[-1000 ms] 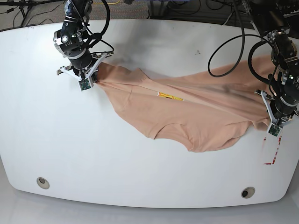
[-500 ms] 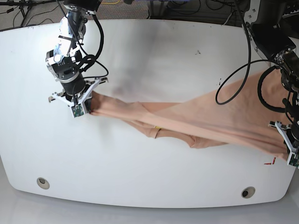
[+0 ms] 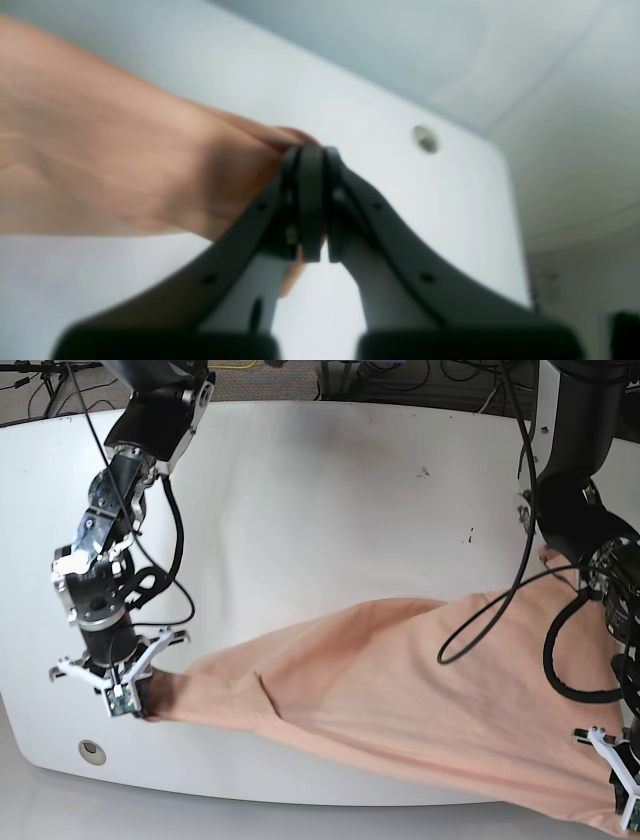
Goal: Fold the T-shirt properly
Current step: 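Lift and stretch the shirt between both grippers, pulling it apart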
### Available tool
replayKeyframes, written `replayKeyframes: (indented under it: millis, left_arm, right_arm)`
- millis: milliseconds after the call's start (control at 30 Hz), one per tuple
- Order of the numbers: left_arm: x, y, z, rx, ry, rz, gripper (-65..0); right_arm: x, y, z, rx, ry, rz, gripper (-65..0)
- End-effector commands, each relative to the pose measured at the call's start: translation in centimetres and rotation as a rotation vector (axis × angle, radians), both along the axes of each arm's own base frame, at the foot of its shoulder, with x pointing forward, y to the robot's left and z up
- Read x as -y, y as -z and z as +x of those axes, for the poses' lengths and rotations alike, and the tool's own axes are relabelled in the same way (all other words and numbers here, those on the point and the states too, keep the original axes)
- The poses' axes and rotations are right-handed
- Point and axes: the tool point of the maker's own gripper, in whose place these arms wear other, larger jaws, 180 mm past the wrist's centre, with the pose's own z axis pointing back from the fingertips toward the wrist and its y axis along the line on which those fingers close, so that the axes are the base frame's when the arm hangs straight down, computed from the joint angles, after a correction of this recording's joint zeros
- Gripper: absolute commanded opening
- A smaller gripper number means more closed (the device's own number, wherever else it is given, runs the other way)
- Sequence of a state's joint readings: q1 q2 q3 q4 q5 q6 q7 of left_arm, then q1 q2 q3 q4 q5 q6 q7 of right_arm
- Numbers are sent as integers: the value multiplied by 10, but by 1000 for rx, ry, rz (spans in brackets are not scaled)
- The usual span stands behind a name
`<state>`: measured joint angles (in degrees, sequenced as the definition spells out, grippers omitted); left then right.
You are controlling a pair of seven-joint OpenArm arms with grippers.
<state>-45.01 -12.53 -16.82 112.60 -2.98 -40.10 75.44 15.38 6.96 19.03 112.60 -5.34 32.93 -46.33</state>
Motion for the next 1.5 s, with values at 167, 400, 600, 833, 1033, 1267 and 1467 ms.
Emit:
replayKeyframes:
  millis: [167,400,600,833,1033,1267,1467]
  left_arm:
    - [10,-88,-2,196,14,-34,-650]
    - [19,-143,-4,306,53,-61,-650]
    - [21,-174,-3,345,69,-65,-650]
    - [19,-187,-4,360,73,-75,-650]
    - [18,-177,0,336,71,-77,-650]
    - [18,-148,10,269,67,-80,-650]
    - [18,-102,19,175,60,-77,-650]
  right_arm:
    - [30,-110,25,209,57,-109,-644]
    - [34,-180,33,311,57,-228,-644]
    - [32,-232,31,383,74,-294,-644]
    - [36,-272,24,458,100,-320,-642]
    - [39,-278,22,454,117,-323,-642]
    - [36,-267,25,415,101,-363,-642]
    - [35,-232,25,347,91,-374,-642]
